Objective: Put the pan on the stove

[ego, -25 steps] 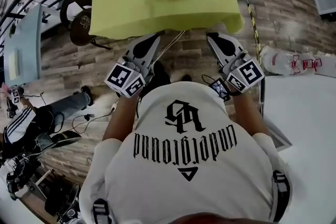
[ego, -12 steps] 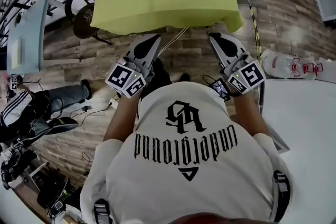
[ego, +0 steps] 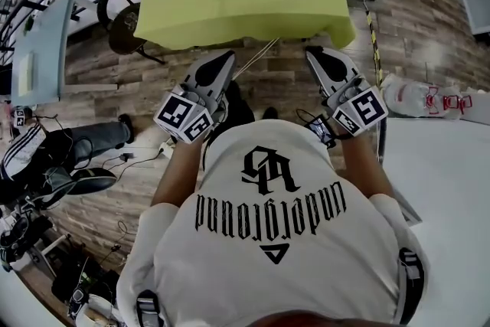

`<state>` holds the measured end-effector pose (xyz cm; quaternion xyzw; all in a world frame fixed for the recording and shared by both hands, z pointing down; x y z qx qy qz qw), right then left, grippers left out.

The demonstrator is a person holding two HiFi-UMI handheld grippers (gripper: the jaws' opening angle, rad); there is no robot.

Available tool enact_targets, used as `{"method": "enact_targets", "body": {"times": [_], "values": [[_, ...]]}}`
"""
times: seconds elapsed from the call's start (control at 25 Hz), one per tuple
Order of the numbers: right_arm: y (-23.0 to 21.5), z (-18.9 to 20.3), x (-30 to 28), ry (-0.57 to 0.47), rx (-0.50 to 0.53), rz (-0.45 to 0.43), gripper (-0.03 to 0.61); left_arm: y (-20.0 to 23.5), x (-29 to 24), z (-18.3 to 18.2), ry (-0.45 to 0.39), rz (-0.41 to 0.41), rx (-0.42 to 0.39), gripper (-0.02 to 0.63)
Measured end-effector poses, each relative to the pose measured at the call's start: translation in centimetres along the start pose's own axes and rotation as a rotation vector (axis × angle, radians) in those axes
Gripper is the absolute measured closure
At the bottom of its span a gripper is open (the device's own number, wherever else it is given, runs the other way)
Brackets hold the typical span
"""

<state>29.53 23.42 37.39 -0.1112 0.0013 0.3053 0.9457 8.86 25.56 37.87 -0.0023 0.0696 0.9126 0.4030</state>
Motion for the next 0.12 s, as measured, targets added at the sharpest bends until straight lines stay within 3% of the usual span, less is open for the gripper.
{"method": "enact_targets", "body": {"times": [0.12], "values": [[-0.33,-0.08,-0.13,0.003,-0.005,0.003,0.581,0.17,-0.30,-0.42,0.005,0.002,-0.006,0.606]]}}
Point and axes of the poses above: the fingertips, and each gripper's own axes: x backward along the fingers, y to its left, z out of its underside, the point moved 4 cm from there along x, backward along the fingers, and after that the axes turned 7 degrees about -x, right-handed, at the moved point
